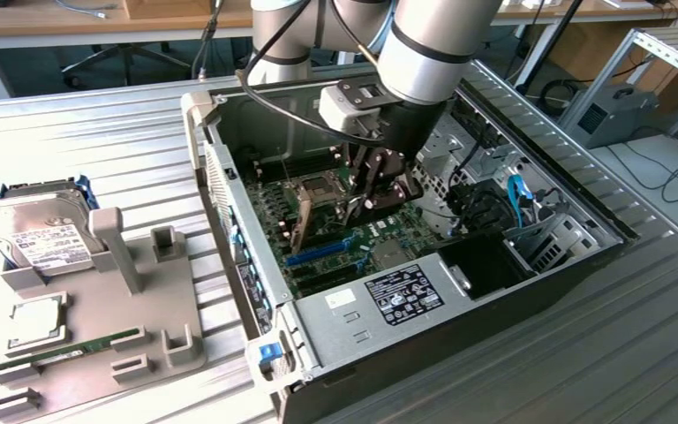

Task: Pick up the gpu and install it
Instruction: 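Insert the gpu into the slot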

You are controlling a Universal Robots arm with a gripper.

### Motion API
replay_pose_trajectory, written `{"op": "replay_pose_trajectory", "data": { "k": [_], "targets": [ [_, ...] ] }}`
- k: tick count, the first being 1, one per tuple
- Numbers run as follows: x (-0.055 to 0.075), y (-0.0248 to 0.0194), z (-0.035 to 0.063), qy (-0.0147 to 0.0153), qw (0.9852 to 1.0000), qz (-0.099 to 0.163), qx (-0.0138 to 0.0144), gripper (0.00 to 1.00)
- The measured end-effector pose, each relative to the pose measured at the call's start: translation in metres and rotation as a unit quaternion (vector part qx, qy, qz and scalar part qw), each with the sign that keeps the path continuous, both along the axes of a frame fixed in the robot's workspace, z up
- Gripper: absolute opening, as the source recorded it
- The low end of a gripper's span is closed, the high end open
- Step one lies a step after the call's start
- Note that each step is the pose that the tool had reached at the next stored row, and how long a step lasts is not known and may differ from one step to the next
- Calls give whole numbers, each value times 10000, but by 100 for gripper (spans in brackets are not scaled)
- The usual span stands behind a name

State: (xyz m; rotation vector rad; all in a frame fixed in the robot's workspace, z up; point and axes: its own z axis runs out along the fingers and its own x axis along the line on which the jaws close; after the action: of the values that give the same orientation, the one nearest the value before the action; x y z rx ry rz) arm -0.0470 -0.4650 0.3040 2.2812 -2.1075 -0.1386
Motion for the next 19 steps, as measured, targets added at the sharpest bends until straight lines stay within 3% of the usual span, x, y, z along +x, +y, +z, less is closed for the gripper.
{"op": "replay_pose_trajectory", "data": {
  "k": [19],
  "targets": [
    [-8, 0, -47, 0, 10000, 0, 1, 26]
  ]
}}
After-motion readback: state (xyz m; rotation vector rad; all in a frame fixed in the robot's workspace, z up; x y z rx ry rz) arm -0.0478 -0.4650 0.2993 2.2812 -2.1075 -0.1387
